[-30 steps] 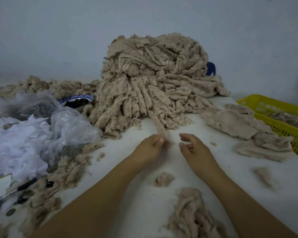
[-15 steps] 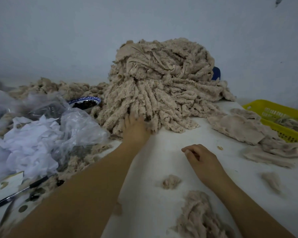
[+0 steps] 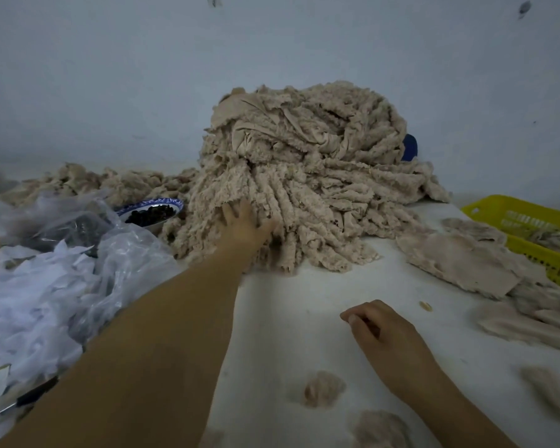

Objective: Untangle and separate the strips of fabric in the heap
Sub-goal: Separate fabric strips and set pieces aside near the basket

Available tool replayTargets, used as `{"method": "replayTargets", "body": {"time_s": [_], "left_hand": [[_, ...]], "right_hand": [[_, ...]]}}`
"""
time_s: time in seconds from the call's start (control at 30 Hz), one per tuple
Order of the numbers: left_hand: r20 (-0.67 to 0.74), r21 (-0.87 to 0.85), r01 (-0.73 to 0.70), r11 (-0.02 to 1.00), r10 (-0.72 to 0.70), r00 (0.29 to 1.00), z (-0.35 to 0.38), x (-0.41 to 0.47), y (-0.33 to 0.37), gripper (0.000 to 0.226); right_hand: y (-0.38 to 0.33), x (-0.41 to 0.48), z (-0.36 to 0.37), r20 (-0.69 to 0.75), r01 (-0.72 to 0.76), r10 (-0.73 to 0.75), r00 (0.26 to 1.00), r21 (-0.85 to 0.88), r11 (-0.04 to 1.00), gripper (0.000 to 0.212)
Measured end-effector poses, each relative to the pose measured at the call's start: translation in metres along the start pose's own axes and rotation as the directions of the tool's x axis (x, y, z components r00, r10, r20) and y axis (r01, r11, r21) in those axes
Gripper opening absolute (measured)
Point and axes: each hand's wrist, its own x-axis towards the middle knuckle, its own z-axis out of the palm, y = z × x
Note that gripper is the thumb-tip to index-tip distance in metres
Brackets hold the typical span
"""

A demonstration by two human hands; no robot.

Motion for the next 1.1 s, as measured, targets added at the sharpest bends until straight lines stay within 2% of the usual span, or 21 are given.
{"method": "replayTargets", "body": {"time_s": [0.07,0.13,0.2,0.27,0.57,0.73,0.87,0.93,1.0,1.1], "left_hand": [[0.018,-0.005,-0.014,1.0,0.014,1.0,0.005,0.017,0.011,0.092],[0.084,0.071,-0.038,0.997,0.032,0.996,0.015,0.03,0.016,0.086],[0.191,0.251,-0.09,0.964,0.042,0.981,0.031,0.039,0.014,0.068],[0.177,0.347,-0.114,0.931,0.054,0.983,0.041,0.042,0.011,0.048],[0.091,0.272,-0.144,0.952,0.123,0.988,0.038,-0.003,0.02,0.032],[0.226,0.263,-0.213,0.941,0.155,0.962,0.029,-0.05,0.025,0.029],[0.29,0.257,-0.35,0.901,0.274,0.917,0.029,-0.097,0.03,0.036],[0.382,0.264,-0.441,0.858,0.327,0.864,0.027,-0.123,0.031,0.039],[0.468,0.182,-0.502,0.845,0.375,0.8,0.022,-0.14,0.033,0.039],[0.554,-0.009,-0.499,0.867,0.419,0.719,-0.009,-0.147,0.043,0.043]], "right_hand": [[0.001,0.001,0.001,-0.002,0.001,-0.001,1.0,-0.011,1.0,0.02],[0.002,0.001,0.002,-0.006,-0.007,0.007,1.0,-0.016,1.0,0.021],[0.003,0.002,0.003,-0.008,-0.009,0.009,1.0,-0.028,1.0,0.021],[0.003,0.002,0.003,-0.01,-0.001,0.001,1.0,-0.038,0.999,0.019],[0.001,0.007,0.006,0.002,-0.005,0.005,1.0,-0.07,0.998,0.021],[-0.001,0.006,0.006,0.014,-0.023,0.024,1.0,-0.076,0.997,0.022],[-0.002,0.006,0.006,0.015,-0.03,0.03,0.999,-0.044,0.999,0.021],[-0.002,0.004,0.006,0.007,-0.026,0.027,1.0,-0.03,0.999,0.018],[-0.002,0.003,0.005,-0.003,-0.032,0.032,0.999,-0.024,0.999,0.014],[-0.001,0.001,0.004,-0.037,-0.044,0.044,0.998,-0.001,0.999,0.03]]}}
